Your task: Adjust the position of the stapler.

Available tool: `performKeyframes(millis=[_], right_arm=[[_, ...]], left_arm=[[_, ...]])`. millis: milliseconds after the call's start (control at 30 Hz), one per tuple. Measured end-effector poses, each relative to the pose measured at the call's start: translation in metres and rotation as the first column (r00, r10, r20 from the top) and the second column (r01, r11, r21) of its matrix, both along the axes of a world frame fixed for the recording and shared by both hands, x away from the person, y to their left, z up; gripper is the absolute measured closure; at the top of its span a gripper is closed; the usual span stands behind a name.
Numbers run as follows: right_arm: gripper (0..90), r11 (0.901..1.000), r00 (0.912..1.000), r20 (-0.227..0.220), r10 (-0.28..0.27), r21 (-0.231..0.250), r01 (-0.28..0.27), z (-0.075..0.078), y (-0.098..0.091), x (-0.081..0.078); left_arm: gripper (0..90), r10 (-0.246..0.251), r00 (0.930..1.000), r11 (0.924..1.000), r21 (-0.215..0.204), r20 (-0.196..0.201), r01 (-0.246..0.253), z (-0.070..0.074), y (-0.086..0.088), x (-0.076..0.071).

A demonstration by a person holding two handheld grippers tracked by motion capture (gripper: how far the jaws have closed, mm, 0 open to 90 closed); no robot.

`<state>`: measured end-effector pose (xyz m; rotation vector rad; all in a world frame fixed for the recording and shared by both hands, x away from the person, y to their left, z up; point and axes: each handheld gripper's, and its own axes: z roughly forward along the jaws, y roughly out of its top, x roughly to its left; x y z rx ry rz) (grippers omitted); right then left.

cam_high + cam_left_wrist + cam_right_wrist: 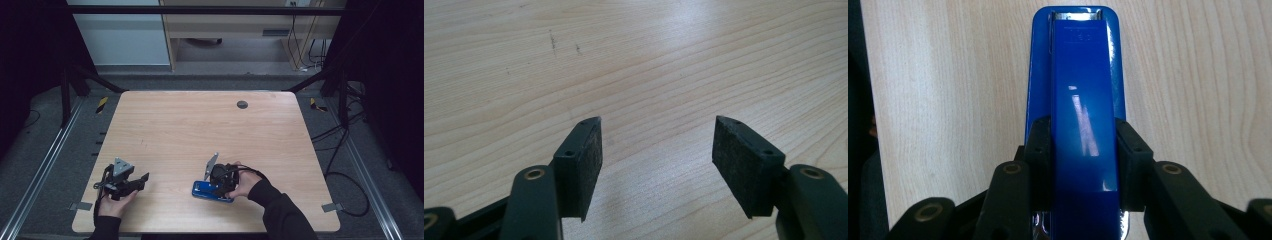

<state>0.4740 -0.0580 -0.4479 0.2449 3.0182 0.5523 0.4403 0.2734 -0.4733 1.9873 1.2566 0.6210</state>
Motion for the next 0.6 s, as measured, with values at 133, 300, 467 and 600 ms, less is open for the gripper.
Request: performKeyframes(millis=[133, 300, 467, 600], right_arm=[[65.8, 0.9991, 0.9992, -0.005, 0.040, -0.010, -0.040, 0.004, -0.005, 0.002], [65.8, 0.9976, 0.9976, -0.012, 0.068, -0.014, -0.068, 0.000, -0.010, 0.002], [65.8, 0.9970, 0.9969, -0.017, 0.076, -0.014, -0.077, -0.006, -0.013, 0.000], [65.8, 0.9948, 0.9947, -0.011, 0.102, 0.001, -0.102, -0.007, -0.016, 0.002]], left_arm=[[37.1, 0.002, 1.0000, 1.0000, -0.005, 0.002, -0.002, 0.000, 0.000, 0.000], [37.1, 0.000, 1.0000, 1.0000, 0.001, -0.002, 0.000, 0.000, 0.000, 0.000], [37.1, -0.002, 1.0000, 1.0000, 0.002, -0.001, 0.002, 0.000, -0.001, 0.000], [37.1, -0.004, 1.0000, 1.0000, 0.002, -0.003, 0.004, 0.000, -0.001, 0.000]])
